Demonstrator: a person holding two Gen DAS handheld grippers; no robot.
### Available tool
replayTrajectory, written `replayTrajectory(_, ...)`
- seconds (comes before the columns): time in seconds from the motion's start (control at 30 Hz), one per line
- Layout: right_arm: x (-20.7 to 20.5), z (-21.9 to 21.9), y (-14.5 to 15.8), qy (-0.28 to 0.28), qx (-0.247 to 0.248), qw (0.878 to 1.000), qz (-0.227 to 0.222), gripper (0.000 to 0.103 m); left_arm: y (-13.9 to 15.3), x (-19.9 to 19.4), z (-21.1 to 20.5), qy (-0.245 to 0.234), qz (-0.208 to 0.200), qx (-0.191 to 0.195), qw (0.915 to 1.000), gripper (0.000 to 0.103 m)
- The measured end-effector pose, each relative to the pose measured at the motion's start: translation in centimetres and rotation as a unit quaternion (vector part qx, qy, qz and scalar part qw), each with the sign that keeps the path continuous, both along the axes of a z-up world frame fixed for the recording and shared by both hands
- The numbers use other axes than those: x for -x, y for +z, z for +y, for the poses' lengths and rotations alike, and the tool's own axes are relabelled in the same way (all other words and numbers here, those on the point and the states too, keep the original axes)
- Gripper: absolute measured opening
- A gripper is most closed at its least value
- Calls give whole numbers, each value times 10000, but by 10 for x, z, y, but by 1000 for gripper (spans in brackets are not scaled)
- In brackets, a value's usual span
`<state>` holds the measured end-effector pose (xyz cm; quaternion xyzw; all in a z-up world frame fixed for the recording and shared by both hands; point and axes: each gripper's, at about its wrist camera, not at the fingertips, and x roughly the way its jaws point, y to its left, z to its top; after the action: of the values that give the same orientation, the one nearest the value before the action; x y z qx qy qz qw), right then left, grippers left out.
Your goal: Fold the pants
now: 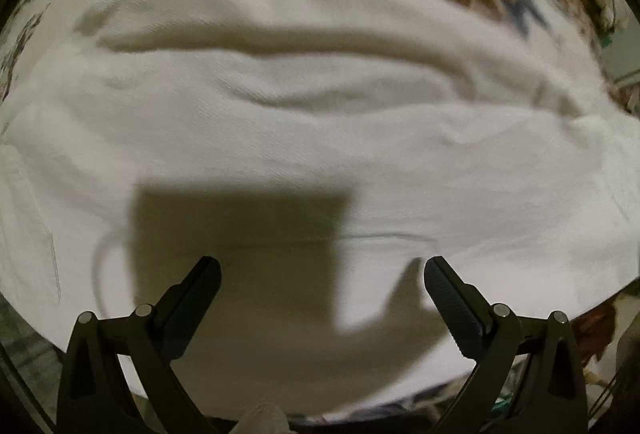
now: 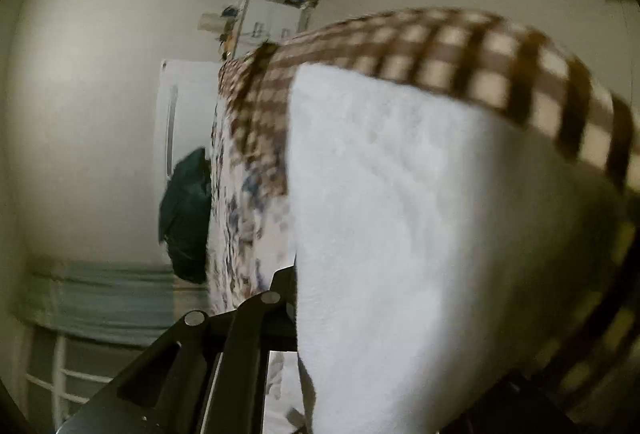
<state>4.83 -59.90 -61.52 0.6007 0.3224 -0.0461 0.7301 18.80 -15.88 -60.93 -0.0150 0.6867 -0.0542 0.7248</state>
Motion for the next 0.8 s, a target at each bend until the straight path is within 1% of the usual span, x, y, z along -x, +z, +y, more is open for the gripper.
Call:
replayTrajectory(0.1, -12, 37, 49, 305, 391, 9988, -21, 9, 28, 5, 17, 244, -176, 211, 9993, 103)
replayTrajectory(0.17, -27, 70, 77, 576, 711, 9958, -40, 9, 49, 11, 33, 406, -336, 312, 9981, 103)
replayTrajectory(0.2, -28, 81, 90, 674, 808, 9944, -60, 9, 60, 15, 44, 490, -407, 403, 9972, 103)
replayTrajectory(0.23, -32, 102, 104, 831, 955, 9919, -86, 9, 67, 18, 54, 552, -454, 434, 9965, 103)
replayTrajectory(0.3, -47, 151, 124, 1202, 1322, 9838, -118, 9, 85, 29, 84, 754, -563, 507, 9943, 103)
replayTrajectory(0.33, -54, 185, 130, 1433, 1492, 9783, -129, 9, 91, 37, 103, 868, -610, 550, 9928, 103)
replayTrajectory(0.4, -66, 232, 136, 1765, 1728, 9689, -114, 9, 101, 43, 139, 1078, -643, 510, 9908, 103)
replayTrajectory(0.43, -69, 257, 133, 1983, 1785, 9637, -91, 9, 102, 52, 158, 1202, -654, 515, 9893, 103)
replayTrajectory(0.5, -76, 317, 115, 2474, 1774, 9525, -17, 9, 99, 59, 183, 1380, -635, 472, 9873, 103)
replayTrajectory(0.53, -78, 335, 108, 2619, 1816, 9478, 6, 9, 98, 69, 205, 1493, -615, 442, 9859, 103)
replayTrajectory(0.57, -74, 363, 95, 2853, 1897, 9395, 52, 9, 94, 70, 210, 1551, -599, 413, 9852, 103)
replayTrajectory(0.63, -70, 412, 72, 3216, 2001, 9253, 188, 9, 87, 85, 242, 1710, -557, 285, 9833, 103)
replayTrajectory(0.67, -73, 442, 53, 3477, 2106, 9129, 367, 9, 83, 90, 253, 1766, -531, 245, 9825, 103)
replayTrajectory(0.73, -72, 478, 22, 3629, 2358, 8983, 762, 10, 74, 102, 283, 1964, -425, 155, 9795, 103)
replayTrajectory(0.77, -73, 495, 8, 3731, 2492, 8883, 985, 15, 70, 106, 292, 2059, -401, 131, 9777, 103)
replayTrajectory(0.8, -79, 502, -6, 3795, 2553, 8819, 1140, 19, 67, 111, 305, 2193, -373, 114, 9749, 103)
